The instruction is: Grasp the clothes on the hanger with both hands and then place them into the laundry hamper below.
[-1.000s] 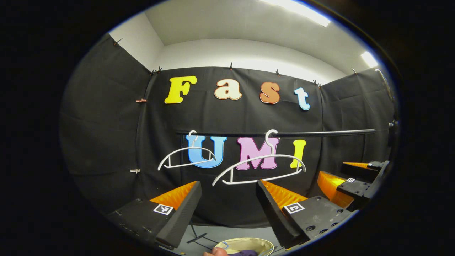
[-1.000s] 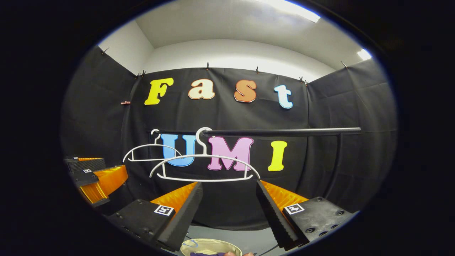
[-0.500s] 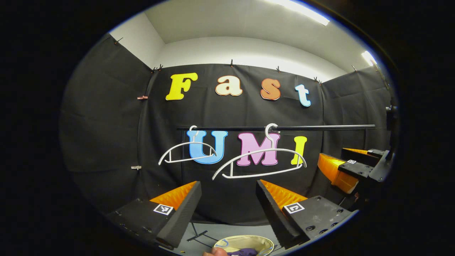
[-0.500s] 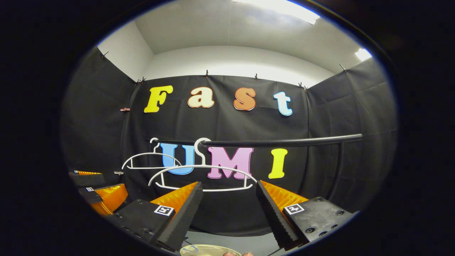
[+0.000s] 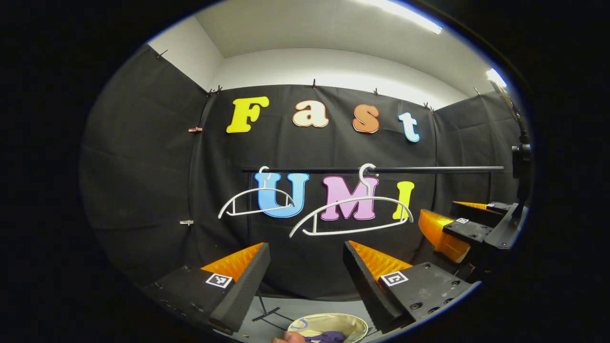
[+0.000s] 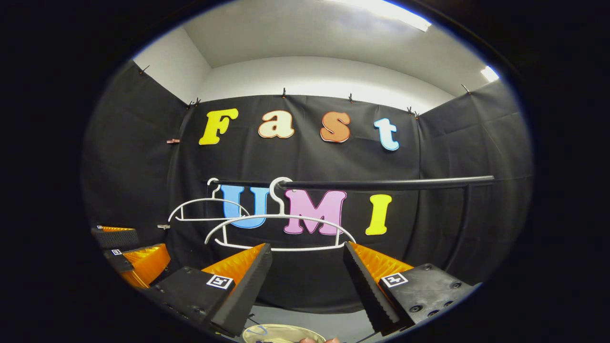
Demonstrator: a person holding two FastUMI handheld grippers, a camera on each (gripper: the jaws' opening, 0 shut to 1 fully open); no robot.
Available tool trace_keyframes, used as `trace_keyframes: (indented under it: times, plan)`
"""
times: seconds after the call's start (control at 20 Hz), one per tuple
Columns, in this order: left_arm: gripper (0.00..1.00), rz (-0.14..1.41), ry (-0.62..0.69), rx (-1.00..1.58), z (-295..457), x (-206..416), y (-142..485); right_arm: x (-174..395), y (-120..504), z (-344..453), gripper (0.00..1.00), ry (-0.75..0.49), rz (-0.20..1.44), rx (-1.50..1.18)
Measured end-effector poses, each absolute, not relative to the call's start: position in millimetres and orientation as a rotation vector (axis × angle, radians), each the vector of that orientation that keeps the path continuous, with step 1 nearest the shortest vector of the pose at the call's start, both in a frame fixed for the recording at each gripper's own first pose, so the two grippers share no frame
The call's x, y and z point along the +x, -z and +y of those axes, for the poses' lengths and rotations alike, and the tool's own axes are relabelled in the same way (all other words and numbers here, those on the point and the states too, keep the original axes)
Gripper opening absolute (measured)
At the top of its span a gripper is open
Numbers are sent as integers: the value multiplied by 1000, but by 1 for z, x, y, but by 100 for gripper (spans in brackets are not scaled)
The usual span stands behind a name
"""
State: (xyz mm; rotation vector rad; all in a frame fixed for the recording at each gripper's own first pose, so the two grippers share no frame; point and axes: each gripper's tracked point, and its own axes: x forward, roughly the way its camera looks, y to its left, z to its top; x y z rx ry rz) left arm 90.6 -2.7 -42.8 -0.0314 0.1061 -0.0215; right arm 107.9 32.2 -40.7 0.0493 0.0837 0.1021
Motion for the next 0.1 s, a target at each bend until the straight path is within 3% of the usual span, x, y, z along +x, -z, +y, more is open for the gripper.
trace_keyframes:
  times: [0.1]
  plan:
    - [97,107,23,-30,-3,89,43,107,42,32,96,-102,89,49]
